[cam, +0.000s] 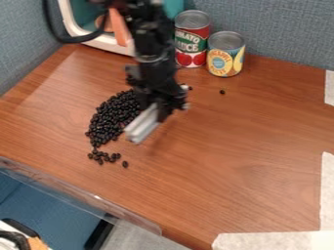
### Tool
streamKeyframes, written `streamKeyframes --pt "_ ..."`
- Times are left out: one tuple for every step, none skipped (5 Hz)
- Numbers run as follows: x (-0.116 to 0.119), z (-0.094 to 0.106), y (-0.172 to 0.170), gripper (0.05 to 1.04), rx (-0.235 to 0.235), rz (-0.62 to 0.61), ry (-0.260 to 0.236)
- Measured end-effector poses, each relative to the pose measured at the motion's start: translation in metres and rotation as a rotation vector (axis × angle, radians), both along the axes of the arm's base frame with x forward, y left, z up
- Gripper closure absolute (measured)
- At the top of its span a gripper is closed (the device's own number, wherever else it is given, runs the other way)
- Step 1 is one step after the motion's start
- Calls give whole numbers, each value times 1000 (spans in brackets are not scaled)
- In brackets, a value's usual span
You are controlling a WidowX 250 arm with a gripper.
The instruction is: Sweep into pile
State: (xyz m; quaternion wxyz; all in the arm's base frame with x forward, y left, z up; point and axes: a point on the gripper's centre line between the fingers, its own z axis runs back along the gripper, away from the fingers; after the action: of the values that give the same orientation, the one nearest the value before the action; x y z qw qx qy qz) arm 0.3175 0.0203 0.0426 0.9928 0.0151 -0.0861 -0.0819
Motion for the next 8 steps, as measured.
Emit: streamKeyframes --pt "25 7 -42 716 -17 26 -19" --pt "48 -11 -70 716 -47 97 18" --pt "69 -26 -74 716 -64 197 40" --pt "82 -39 -72 716 -87 262 58" --pt "90 -40 -58 716 -104 313 47" --pt "93 -39 -43 716 -118 373 28" --pt "91 -42 -30 716 -123 429 29" --pt "82 -43 -11 716 -139 515 21"
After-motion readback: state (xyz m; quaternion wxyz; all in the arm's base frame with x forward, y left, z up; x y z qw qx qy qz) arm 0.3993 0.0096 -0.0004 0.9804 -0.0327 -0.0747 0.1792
